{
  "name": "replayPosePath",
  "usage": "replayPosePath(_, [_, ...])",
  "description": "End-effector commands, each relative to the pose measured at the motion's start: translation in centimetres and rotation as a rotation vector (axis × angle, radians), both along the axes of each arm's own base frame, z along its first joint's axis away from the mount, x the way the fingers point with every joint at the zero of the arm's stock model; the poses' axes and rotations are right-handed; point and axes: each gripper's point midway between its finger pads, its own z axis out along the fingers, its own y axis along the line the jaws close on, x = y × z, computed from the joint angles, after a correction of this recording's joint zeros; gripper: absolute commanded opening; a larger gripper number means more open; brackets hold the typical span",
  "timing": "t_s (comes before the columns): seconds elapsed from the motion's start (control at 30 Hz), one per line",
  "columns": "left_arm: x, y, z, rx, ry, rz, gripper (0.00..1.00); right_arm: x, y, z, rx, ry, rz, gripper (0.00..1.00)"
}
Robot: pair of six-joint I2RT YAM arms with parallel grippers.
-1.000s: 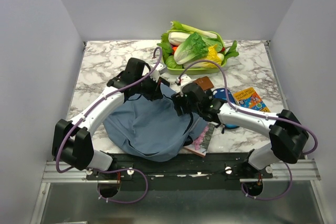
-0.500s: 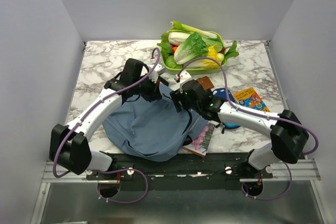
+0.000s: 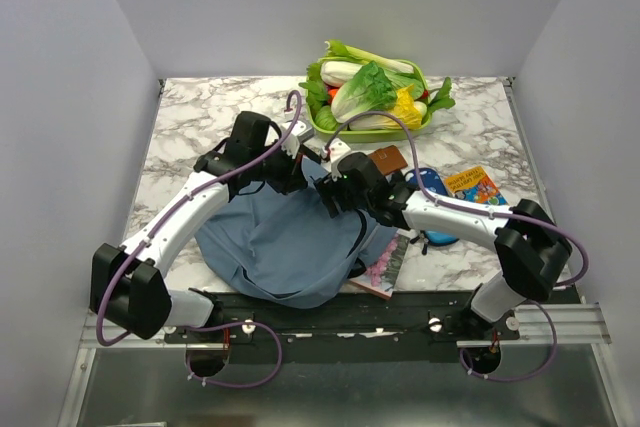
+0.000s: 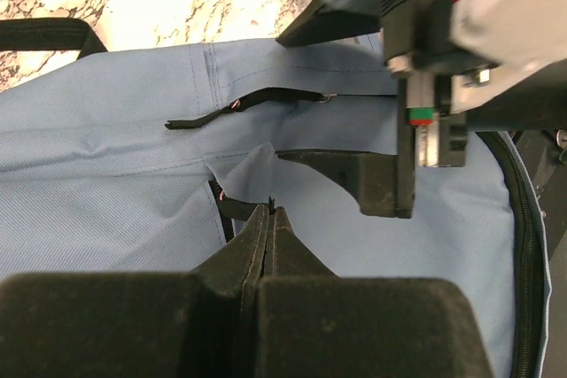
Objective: Pack the student bag
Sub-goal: Unzip the student bag at the center of the board.
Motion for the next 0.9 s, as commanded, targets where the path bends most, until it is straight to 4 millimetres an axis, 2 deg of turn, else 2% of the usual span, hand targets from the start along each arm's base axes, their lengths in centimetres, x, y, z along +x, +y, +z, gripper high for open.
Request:
replayPosePath(0.0, [-0.8,-0.1,1.6,-0.037,-0.018,-0.020,0.00,-0.1,1.3,-0.8,-0.002,0.020,0.061,0.78])
replayPosePath(0.07, [-1.0,-0.1,1.9,-0.040,-0.022,-0.021,0.00,-0.5,2.0,-1.2,0.012,0.040,0.087,0.72])
replayPosePath(0.1, [-1.0,-0.1,2.0,-0.042,-0.026,-0.021,0.00,-0.5,2.1,-1.5,0.016,0.052,0.087,0.62])
replayPosePath(0.17, [-1.1,0.0,2.0,-0.040,-0.025,-0.020,0.00,-0.8,2.4,-1.6,0.034,0.063,0.100,0.49])
replayPosePath(0.2, [-1.1,0.1,2.0,-0.039,-0.024,-0.019,0.00,-0.8,2.6,-1.5,0.044,0.068,0.099,0.35])
replayPosePath(0.3, [-1.2,0.2,1.5,-0.030,-0.020,-0.016,0.00,-0.8,2.3,-1.8,0.044,0.076,0.082,0.01])
replayPosePath(0.5, [-1.2,0.8,0.3,-0.003,-0.016,0.005,0.00,-0.1,0.2,-1.0,0.037,0.029,-0.018,0.01])
replayPosePath(0.57, [-1.2,0.9,0.0,0.003,-0.013,0.012,0.00,0.6,-1.0,-0.2,0.038,-0.002,-0.085,0.01])
replayPosePath(0.67, [-1.4,1.2,-0.9,0.021,0.003,0.024,0.00,1.4,-3.0,-0.1,0.038,-0.016,-0.185,0.01])
replayPosePath(0.83, [-2.3,2.4,-2.2,0.072,0.019,0.038,0.00,2.0,-6.1,-1.4,0.015,0.006,-0.318,0.01])
replayPosePath(0.87, [-2.6,2.6,-1.9,0.071,0.003,0.039,0.00,2.1,-6.3,-1.7,0.011,0.008,-0.327,0.01])
